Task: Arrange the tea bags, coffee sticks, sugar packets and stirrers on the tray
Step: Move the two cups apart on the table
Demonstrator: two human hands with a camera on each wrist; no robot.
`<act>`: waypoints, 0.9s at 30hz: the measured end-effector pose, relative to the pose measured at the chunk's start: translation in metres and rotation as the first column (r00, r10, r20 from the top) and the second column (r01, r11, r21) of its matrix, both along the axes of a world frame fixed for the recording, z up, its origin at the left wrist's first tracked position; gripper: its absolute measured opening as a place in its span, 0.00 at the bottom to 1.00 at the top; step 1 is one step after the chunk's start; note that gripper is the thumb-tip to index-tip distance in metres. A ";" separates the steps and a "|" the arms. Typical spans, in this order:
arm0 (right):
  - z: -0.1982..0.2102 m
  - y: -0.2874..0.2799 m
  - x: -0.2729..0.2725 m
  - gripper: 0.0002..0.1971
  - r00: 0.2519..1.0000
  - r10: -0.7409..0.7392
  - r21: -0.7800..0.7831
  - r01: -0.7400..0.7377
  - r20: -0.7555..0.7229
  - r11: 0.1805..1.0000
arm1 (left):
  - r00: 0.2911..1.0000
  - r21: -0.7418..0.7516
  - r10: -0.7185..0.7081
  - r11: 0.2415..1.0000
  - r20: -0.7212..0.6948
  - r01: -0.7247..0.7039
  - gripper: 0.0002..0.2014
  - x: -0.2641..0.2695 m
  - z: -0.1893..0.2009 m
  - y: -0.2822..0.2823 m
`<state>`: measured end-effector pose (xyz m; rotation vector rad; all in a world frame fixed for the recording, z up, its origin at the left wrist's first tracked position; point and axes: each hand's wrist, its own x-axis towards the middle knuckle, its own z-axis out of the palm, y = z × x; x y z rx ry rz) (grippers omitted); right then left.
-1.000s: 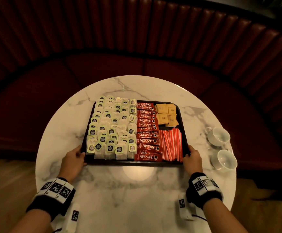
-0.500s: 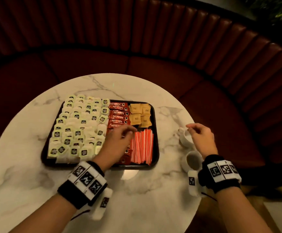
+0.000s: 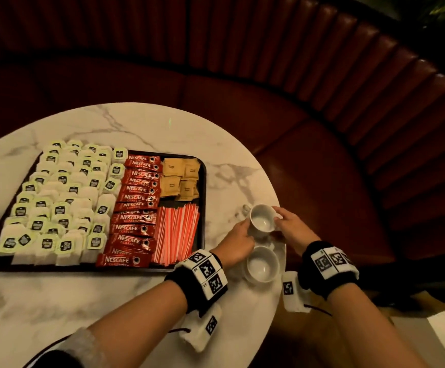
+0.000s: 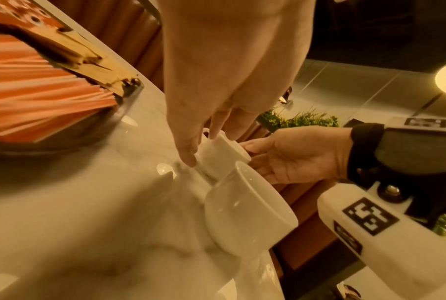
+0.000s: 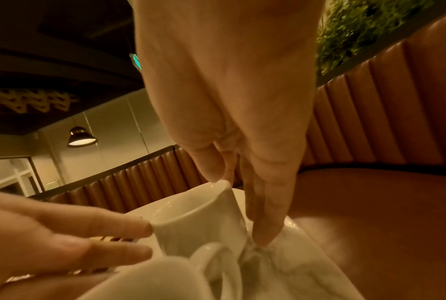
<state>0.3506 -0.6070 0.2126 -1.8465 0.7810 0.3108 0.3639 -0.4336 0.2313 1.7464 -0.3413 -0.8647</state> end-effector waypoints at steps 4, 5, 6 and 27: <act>-0.002 -0.004 -0.001 0.19 0.999 -0.032 0.069 0.030 0.026 0.997 | 1.000 -0.012 0.006 1.000 0.003 -0.006 0.29 0.002 -0.001 -0.004; -0.003 -0.005 0.000 0.19 0.999 -0.036 0.083 0.034 0.028 0.996 | 1.000 -0.008 0.003 1.000 0.008 -0.003 0.29 0.003 0.000 -0.003; -0.002 -0.004 0.002 0.18 0.999 -0.039 0.097 0.036 0.031 0.995 | 1.000 -0.010 0.010 1.000 0.007 -0.010 0.29 0.005 0.000 -0.003; 0.000 0.045 0.101 0.16 0.988 -0.156 0.234 0.153 -0.007 0.960 | 0.921 -0.051 0.371 0.924 -0.115 -0.379 0.26 0.100 -0.012 0.011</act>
